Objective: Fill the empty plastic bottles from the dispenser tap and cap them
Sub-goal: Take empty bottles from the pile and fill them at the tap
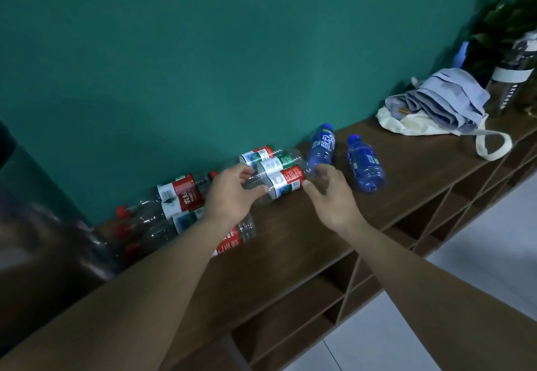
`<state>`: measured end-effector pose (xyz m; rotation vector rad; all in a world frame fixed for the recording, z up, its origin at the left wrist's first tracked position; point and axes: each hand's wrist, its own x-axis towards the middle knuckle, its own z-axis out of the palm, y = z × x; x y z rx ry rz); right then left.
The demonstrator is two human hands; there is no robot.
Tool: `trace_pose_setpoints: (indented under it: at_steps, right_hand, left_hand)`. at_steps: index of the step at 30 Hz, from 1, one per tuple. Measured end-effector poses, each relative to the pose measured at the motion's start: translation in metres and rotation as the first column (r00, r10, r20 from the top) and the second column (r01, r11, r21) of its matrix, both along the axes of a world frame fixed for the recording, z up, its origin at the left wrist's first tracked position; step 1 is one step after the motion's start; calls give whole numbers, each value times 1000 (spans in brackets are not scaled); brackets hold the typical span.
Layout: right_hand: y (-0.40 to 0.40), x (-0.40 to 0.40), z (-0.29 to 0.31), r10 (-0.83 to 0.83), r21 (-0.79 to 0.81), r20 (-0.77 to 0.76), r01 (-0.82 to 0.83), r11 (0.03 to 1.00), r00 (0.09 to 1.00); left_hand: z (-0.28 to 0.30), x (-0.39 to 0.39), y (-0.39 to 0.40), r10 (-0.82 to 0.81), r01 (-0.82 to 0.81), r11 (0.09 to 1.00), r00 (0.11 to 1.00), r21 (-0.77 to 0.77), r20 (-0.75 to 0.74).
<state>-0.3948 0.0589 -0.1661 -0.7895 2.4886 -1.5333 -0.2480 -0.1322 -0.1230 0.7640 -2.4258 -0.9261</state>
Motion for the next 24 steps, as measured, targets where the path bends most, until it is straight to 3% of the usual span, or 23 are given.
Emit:
trace_pose_setpoints:
  at_steps: [5, 13, 18, 24]
  right_hand:
    - [-10, -13, -11, 12, -3, 26, -12, 1000, 1000]
    - [0, -15, -22, -28, -20, 6, 28, 999, 1000]
    - [11, -14, -18, -81, -87, 14, 82, 993, 997]
    - [13, 5, -3, -130, -91, 79, 137, 986, 988]
  left_hand:
    - [-13, -20, -1, 8, 5, 997, 984, -74, 176]
    - [-17, -35, 3, 21, 21, 986, 967, -163, 252]
    - [-1, -34, 5, -51, 82, 984, 981, -161, 185]
    - [33, -10, 13, -132, 134, 990, 990, -47, 47]
